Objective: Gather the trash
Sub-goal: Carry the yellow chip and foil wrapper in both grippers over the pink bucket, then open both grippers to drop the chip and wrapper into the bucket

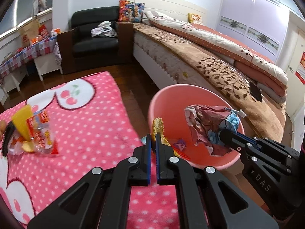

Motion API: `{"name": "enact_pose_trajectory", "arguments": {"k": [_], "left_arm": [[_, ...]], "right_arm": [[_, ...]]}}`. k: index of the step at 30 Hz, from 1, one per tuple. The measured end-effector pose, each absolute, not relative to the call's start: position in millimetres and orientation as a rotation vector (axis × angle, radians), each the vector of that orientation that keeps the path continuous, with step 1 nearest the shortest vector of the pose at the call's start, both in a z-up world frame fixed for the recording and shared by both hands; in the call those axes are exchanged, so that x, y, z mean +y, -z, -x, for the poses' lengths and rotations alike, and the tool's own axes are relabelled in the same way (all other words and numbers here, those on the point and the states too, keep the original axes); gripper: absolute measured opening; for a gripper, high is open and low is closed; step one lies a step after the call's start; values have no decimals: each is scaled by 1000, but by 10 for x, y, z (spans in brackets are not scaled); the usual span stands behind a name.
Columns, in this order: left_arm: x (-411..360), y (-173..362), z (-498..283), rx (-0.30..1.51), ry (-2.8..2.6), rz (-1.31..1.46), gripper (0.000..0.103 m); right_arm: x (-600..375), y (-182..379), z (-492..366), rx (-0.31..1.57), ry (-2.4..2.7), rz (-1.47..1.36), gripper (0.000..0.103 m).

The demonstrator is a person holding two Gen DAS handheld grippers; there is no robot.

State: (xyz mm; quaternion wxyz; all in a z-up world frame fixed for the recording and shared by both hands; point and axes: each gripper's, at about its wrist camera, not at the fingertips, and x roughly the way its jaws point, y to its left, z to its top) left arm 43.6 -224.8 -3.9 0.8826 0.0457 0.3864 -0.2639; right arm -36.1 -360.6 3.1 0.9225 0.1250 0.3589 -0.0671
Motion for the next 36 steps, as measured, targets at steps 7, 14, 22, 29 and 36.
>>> {"name": "enact_pose_trajectory", "arguments": {"k": [7,14,22,29,36], "left_arm": [[-2550,74,-443,801,599,-141,3],[-2789,141,-477,802,627,-183,3],[-2925,299,-581,833,629,-209,3],[-2992,419,-679,861,628,-217,3],[-3008,482,-726,875,627,-221,3]], "right_arm": [[-3873,22,353,741,200,-282,3],[-4029,127,295,760,230,-298,3],[-4099,238,211,786,244,-302,3],[-4124,316,130,806,253,-298,3],[-4136,373,63,821,258,-292,3]]}}
